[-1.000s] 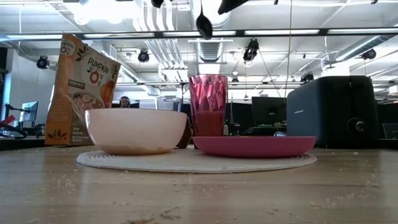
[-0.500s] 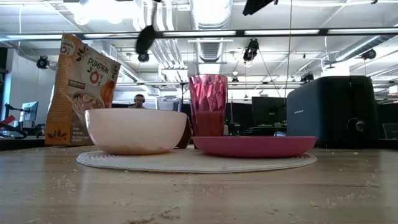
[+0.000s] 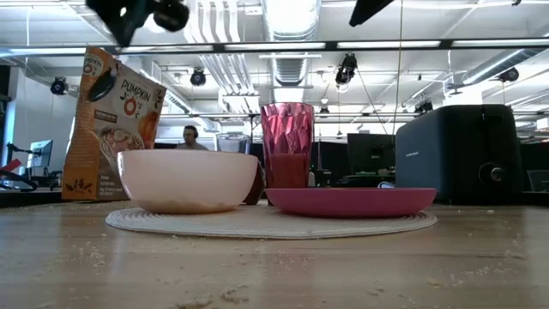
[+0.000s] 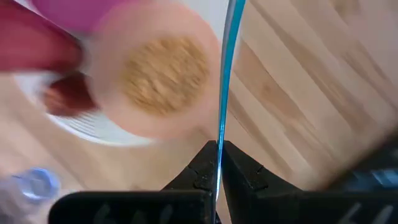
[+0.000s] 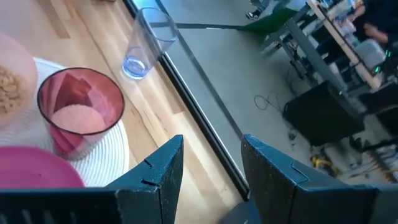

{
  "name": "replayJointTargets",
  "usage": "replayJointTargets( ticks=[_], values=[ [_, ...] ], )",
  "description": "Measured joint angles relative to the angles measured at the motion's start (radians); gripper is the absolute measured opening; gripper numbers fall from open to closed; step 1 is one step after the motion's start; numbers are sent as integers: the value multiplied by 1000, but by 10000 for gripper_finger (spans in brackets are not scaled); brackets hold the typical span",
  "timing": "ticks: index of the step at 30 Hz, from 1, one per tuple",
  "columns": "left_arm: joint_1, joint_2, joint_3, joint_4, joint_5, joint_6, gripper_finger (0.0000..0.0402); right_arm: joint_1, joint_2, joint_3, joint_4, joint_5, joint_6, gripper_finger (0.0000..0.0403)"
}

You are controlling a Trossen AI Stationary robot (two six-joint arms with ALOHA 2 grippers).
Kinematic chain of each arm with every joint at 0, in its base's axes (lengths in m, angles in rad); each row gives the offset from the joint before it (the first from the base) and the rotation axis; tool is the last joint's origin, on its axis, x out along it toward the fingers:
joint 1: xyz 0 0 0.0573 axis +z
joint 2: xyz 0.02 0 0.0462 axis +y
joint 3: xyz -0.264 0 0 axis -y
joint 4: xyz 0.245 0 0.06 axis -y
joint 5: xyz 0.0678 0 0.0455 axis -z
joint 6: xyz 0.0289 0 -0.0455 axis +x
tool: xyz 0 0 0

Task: Arrange a breakfast setting
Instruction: Put the blue spoon beside the orange bowl

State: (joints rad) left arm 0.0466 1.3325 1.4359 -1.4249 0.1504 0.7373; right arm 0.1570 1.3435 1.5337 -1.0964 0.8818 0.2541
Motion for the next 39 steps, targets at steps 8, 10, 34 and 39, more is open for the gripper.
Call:
replayJointTargets(
  ticks=[8,10,34,39],
  values=[
    [-7,67,-131,-74,-10,144,0,0,-89,-12,-79,-5,196,146],
    [-7,100,-167,-87,-35,201,0,0,-103,-20,-76,-28,212,144],
    [-65,412,-302,84,-439,664,0,2,-191,-164,-89,-78,210,144],
    [-90,430,-302,150,-432,635,0,8,-278,-204,-8,-109,205,144]
  ],
)
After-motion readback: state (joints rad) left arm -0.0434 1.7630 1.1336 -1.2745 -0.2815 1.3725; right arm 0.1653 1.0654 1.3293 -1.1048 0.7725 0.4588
